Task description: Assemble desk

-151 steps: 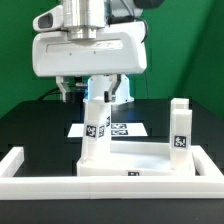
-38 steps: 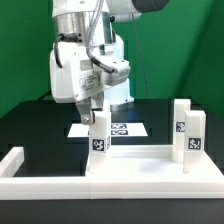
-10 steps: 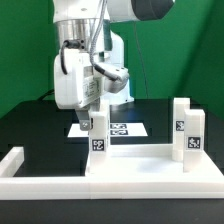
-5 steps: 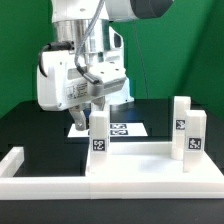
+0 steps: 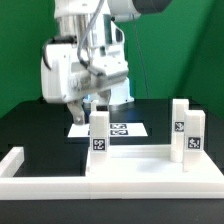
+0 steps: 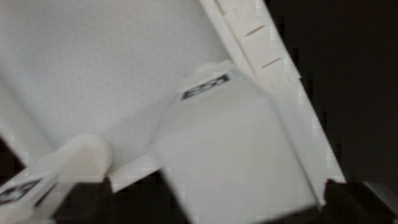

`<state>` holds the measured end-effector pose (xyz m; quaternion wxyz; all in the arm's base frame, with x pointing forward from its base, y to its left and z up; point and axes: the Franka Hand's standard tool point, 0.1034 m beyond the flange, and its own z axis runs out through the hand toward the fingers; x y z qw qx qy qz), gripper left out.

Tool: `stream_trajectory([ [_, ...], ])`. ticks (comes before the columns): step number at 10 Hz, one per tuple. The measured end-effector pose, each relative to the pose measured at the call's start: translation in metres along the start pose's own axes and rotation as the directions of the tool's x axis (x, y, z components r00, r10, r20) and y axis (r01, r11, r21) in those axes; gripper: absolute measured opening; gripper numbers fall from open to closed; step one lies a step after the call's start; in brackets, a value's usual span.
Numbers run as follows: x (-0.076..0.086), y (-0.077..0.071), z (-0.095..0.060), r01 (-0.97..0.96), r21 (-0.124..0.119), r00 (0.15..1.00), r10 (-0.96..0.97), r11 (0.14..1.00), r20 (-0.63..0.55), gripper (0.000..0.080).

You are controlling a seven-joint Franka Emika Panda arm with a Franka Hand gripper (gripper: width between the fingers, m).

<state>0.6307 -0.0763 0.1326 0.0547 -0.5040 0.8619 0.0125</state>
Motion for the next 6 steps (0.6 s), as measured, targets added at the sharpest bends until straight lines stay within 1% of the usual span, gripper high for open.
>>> stream_trajectory([
  [1,0.007,0.0,-0.014,0.015,0.009,1.0,-0.015,1.0,0.015,0.0624],
  [3,0.019,-0.009,-0.035,0.04,0.036,0.999,-0.041,0.999,0.028,0.0648],
  [6,0.018,-0.008,-0.03,0.044,0.032,0.999,-0.045,0.999,0.022,0.0649],
])
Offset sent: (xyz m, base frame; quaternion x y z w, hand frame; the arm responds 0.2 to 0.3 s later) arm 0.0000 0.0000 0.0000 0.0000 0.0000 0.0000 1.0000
